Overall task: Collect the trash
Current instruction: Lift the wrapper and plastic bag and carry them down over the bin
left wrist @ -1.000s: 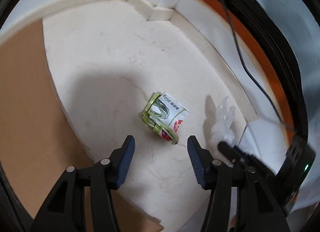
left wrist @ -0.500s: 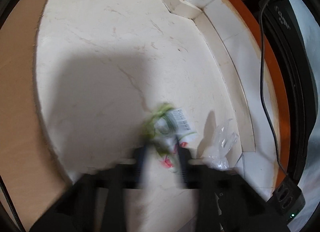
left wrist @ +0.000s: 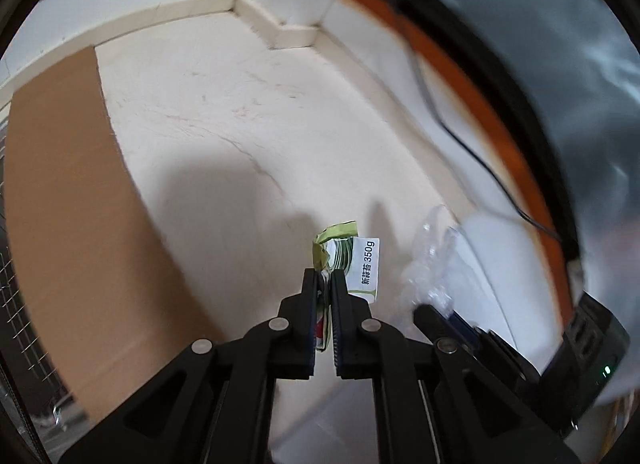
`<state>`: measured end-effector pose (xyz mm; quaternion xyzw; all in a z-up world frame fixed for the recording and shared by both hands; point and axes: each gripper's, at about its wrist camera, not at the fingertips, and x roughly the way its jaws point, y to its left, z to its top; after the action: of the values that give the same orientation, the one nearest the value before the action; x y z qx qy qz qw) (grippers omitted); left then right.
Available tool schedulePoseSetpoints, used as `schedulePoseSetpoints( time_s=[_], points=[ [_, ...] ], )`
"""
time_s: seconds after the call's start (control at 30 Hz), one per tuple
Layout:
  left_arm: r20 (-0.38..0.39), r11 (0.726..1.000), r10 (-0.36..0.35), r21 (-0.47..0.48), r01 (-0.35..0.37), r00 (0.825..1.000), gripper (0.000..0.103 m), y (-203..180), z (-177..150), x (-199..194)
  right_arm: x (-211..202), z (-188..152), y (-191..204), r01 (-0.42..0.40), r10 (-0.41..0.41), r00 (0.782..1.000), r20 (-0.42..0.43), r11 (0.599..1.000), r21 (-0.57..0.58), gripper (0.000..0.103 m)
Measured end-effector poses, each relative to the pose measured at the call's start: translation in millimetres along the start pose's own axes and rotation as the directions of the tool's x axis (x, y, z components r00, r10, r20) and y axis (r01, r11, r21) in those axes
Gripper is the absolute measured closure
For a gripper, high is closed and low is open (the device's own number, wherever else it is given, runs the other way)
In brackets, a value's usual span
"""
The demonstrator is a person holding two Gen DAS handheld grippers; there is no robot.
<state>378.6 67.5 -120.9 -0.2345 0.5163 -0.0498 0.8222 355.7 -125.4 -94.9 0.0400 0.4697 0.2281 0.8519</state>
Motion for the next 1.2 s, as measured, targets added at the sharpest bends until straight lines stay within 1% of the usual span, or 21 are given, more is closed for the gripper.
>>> schedulePoseSetpoints(
  time_s=[0.17,0.23,0.27,0.37,0.43,0.53,0.63,0.73,0.83,0.9,0.93,0.97,1.03,1.07,1.13,1.2],
  points=[
    [-0.013,0.993,-0.071,0.094,0.072,0.997,0.099,-11,-46,-68,-72,-38,34,0.033,-0.035,0.997,0.063,0.999,0.039,0.086],
    [-0.016,0.985,-0.091,0.144,0.092,0.996,0.099,-14,-67,-94,-94,-52,46,0.043,-0.047,0.995,0.083,0.998,0.05,0.086],
    [-0.02,0.979,-0.103,0.173,0.105,0.994,0.099,-14,-81,-110,-110,-64,56,0.05,-0.056,0.994,0.097,0.997,0.059,0.086],
    [-0.044,0.963,-0.126,0.233,0.133,0.991,0.099,-9,-113,-139,-141,-92,78,0.068,-0.077,0.99,0.121,0.994,0.082,0.086],
    [-0.065,0.95,-0.141,0.27,0.154,0.988,0.099,-2,-140,-157,-158,-116,95,0.081,-0.092,0.987,0.131,0.993,0.09,0.086],
    [-0.097,0.937,-0.143,0.308,0.166,0.985,0.099,11,-172,-174,-174,-148,115,0.093,-0.105,0.986,0.126,0.991,0.101,0.086],
    [-0.131,0.924,-0.127,0.346,0.166,0.983,0.099,22,-200,-179,-183,-181,134,0.108,-0.12,0.988,0.102,0.988,0.109,0.086],
    [-0.148,0.906,-0.09,0.399,0.142,0.985,0.099,32,-230,-179,-187,-212,147,0.128,-0.136,0.989,0.062,0.985,0.114,0.086],
    [-0.159,0.895,-0.034,0.434,0.101,0.987,0.099,45,-255,-163,-177,-242,151,0.135,-0.135,0.991,-0.01,0.982,0.133,0.086],
    [-0.17,0.894,0.011,0.442,0.066,0.985,0.099,54,-270,-146,-166,-256,150,0.138,-0.131,0.99,-0.056,0.981,0.138,0.086],
    [-0.187,0.897,0.026,0.439,0.059,0.982,0.099,59,-278,-137,-159,-263,149,0.14,-0.129,0.988,-0.081,0.98,0.142,0.086],
    [-0.216,0.902,0.044,0.428,0.054,0.975,0.099,66,-287,-124,-148,-272,147,0.138,-0.122,0.986,-0.11,0.98,0.144,0.086],
    [-0.245,0.906,0.086,0.423,0.027,0.966,0.099,76,-304,-99,-134,-286,142,0.131,-0.11,0.983,-0.146,0.98,0.149,0.086],
    [-0.247,0.903,0.101,0.429,0.015,0.964,0.099,79,-310,-89,-121,-294,136,0.123,-0.097,0.981,-0.167,0.98,0.156,0.086],
    [-0.25,0.893,0.152,0.449,-0.025,0.956,0.099,89,-328,-56,-94,-310,124,0.117,-0.08,0.975,-0.207,0.978,0.171,0.086],
    [-0.258,0.892,0.174,0.45,-0.041,0.95,0.099,99,-341,-25,-57,-329,107,0.102,-0.052,0.967,-0.25,0.976,0.191,0.085]
  ],
)
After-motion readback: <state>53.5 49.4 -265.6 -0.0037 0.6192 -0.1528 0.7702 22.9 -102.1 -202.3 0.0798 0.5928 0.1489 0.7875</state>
